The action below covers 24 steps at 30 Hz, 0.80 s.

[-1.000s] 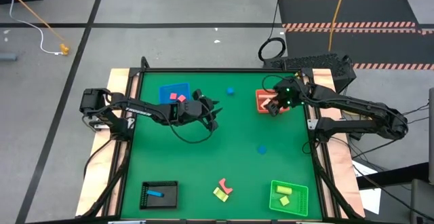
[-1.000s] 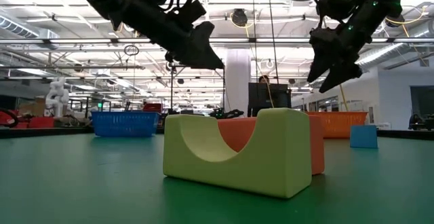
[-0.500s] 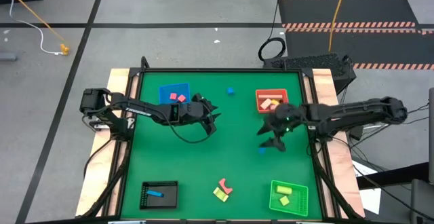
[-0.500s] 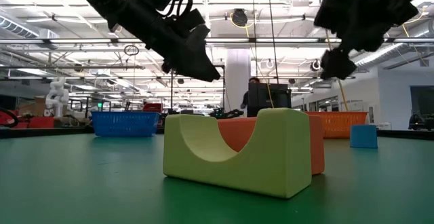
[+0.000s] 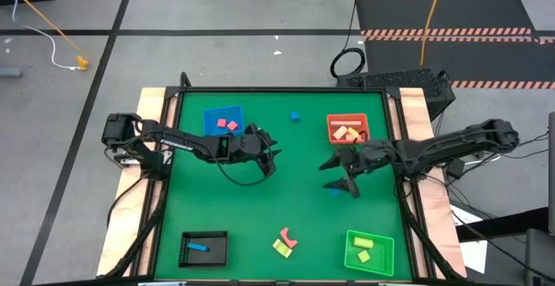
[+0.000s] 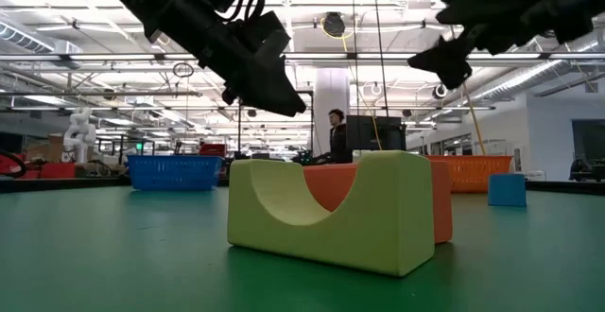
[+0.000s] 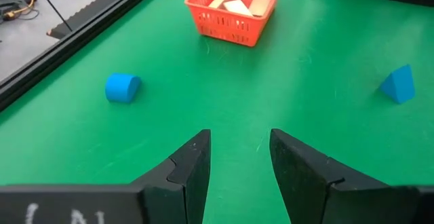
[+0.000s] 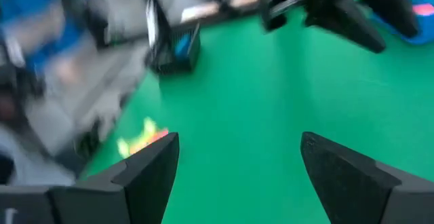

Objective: Sort & place blocks by color
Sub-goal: Put the bottom blue block in the black basket

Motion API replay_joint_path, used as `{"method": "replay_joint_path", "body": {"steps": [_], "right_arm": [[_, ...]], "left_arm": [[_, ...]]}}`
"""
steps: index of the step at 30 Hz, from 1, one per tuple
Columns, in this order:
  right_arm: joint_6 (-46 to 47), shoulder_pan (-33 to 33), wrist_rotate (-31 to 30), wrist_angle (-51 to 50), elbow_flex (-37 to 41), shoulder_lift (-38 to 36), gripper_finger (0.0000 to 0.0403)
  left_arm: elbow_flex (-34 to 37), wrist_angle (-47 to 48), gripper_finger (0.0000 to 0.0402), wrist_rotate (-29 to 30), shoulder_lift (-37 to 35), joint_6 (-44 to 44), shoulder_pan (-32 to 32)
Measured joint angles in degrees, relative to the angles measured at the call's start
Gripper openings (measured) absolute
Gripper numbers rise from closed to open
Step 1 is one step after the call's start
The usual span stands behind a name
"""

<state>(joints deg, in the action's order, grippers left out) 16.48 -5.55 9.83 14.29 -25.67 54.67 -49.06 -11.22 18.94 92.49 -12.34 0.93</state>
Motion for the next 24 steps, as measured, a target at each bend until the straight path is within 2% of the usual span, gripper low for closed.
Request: {"method": "replay_joint_path", "body": {"steps": [4,6,12,19,24], "right_arm": [[-14.57,-1.12,0.34,-17.12,-7.13,0.03,0.0298],[-20.45,-1.43,-2.13,-23.45,-9.74,0.01,0.0298],[-26.64,-3.19,-3.85,-35.93,-10.42,2.10,0.0298],[-39.20,-6.61,-3.83,-37.22,-10.34,12.00,0.0298],[-41.17,-6.70,-3.85,-37.46,-10.34,17.89,0.0298]], "left_arm": [[0.00,-0.04,0.0154,0.06,0.00,-0.25,0.00],[0.00,-0.04,0.0154,0.13,0.00,-0.86,0.00],[0.00,-0.07,0.0154,0.14,0.00,-1.37,0.00],[0.00,-0.44,0.0154,0.63,0.00,-1.76,0.51],[0.01,-0.58,0.0154,0.65,0.00,-1.93,0.55]]}}
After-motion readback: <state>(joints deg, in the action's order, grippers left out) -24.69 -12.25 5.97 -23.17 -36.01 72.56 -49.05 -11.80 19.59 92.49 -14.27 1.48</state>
